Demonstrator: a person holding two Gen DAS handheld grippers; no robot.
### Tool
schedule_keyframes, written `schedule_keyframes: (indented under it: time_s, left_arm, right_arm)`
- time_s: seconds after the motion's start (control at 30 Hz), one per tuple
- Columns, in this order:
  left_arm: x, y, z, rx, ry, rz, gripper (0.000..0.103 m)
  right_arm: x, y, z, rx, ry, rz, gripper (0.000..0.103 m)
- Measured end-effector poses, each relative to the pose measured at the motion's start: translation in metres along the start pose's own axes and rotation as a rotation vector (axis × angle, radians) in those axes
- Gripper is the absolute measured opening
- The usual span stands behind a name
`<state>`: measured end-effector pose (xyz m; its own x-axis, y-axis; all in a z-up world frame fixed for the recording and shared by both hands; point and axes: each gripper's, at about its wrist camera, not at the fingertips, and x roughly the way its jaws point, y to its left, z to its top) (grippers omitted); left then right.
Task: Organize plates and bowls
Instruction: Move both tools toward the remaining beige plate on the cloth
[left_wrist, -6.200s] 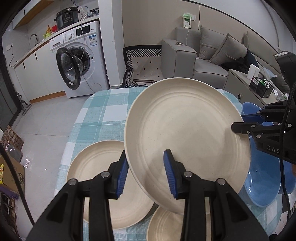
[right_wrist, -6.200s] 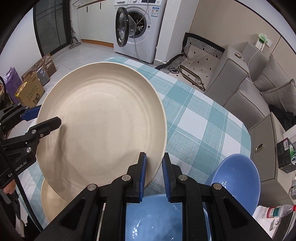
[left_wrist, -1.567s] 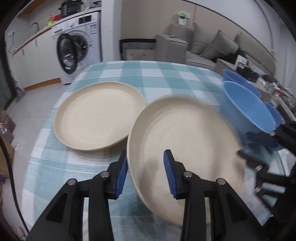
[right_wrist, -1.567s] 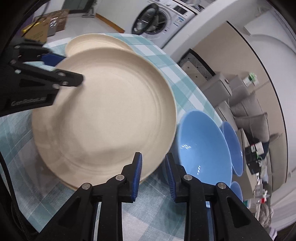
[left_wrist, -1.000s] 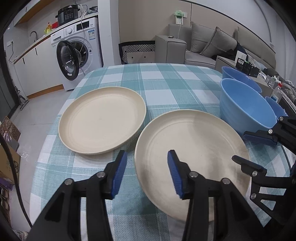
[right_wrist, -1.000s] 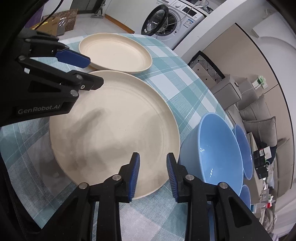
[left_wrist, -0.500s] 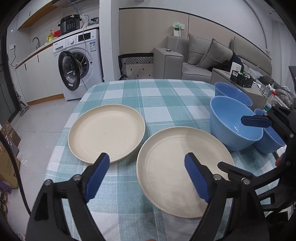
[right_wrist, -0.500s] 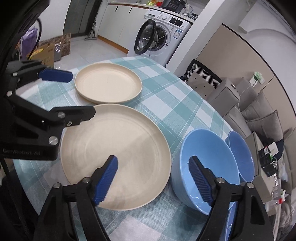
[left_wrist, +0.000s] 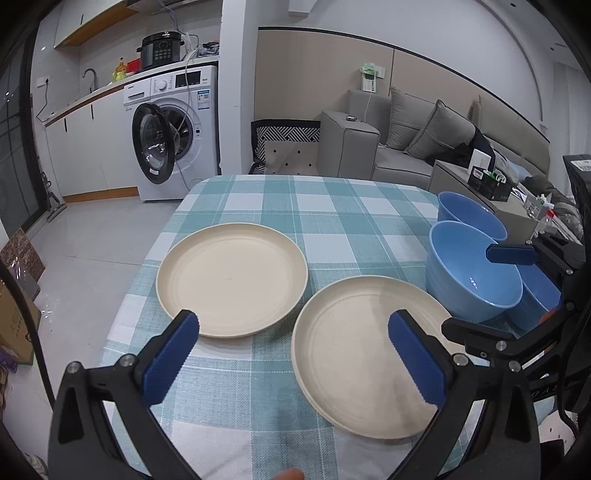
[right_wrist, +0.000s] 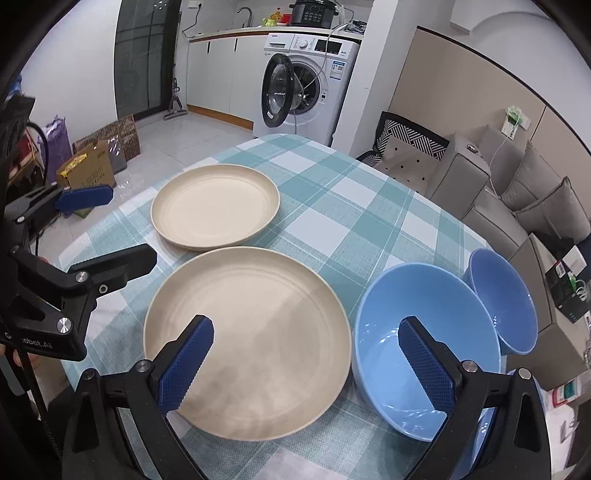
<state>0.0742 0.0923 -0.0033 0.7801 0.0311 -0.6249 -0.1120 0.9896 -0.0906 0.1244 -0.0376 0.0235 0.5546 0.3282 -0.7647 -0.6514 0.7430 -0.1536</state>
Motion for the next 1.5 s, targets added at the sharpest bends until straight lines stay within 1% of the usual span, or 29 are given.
schedule_keyframes:
  time_s: [0.27,0.67,0.87,1.17,1.33,1.5]
  left_arm:
    - [0.002,0.023,0.005,-0.067,-0.010,0.035,0.103]
    - [0.012,0.050,0.010,-0.123,-0.007,0.088,0.103]
    - [0.020,0.060,0.011,-0.140,0.003,0.118,0.103]
    - [0.045,0.072,0.017,-0.157,0.031,0.150,0.103]
    - [0.056,0.076,0.020,-0.162,0.044,0.158,0.103]
    - [0.066,0.086,0.023,-0.187,0.060,0.164,0.103]
  right_arm:
    - [0.000,-0.006,0.012,0.061,-0.041,0.062,0.102]
    - [0.010,-0.004,0.036,0.072,-0.062,0.103,0.102]
    - [0.018,-0.016,0.049,0.104,-0.081,0.130,0.102]
    - [0.034,-0.033,0.069,0.138,-0.081,0.143,0.102]
    - [0.047,-0.035,0.078,0.142,-0.068,0.152,0.102]
    - [0.060,-0.034,0.088,0.133,-0.048,0.161,0.102]
